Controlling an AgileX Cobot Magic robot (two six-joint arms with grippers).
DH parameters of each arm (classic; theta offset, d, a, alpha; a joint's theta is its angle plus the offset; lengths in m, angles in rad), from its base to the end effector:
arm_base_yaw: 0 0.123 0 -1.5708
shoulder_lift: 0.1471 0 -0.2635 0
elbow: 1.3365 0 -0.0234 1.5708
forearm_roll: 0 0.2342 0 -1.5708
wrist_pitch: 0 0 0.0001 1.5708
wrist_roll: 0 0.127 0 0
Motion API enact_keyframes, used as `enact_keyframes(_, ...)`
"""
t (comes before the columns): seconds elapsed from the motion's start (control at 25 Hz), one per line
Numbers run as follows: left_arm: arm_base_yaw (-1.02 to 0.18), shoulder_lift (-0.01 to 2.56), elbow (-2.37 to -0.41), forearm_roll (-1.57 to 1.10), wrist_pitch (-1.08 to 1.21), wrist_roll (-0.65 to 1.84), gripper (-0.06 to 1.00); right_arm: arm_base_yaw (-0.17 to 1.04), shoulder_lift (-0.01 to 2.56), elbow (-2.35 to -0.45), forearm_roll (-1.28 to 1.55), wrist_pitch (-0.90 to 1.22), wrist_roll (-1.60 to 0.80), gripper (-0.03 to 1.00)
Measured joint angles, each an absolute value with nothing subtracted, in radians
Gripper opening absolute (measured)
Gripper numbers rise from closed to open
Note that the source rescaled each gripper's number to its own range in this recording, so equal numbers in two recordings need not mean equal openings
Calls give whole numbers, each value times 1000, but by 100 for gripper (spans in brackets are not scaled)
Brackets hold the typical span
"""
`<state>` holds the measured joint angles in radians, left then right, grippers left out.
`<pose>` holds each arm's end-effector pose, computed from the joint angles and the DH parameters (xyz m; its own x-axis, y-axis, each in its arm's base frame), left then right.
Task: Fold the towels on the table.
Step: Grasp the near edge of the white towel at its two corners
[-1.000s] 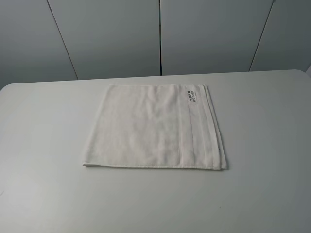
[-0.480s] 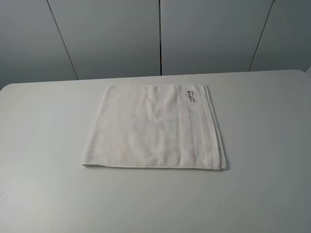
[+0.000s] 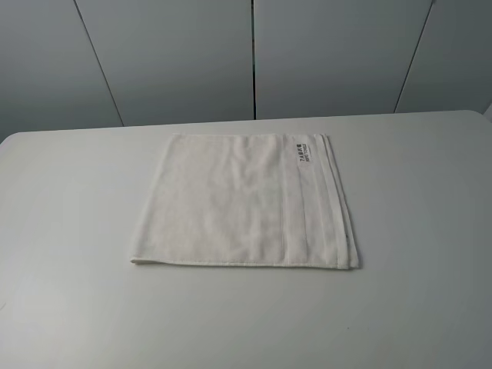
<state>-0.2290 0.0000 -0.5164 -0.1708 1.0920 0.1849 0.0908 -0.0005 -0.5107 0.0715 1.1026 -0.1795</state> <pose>0.0249 -0.0255 0.2555 -0.4119 0.2030 -0.8883 0.4002 0.9161 0.0238 0.0298 0.0108 0.2516 -0.4536 -0.1883 -0.8711 -0.2150 0.9717 -0.0981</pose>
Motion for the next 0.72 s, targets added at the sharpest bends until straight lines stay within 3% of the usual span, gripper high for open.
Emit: enact_keyframes(0.72,-229,0,-516,-113,1092,96,99,91,-2,-522,78,1117,-146,100)
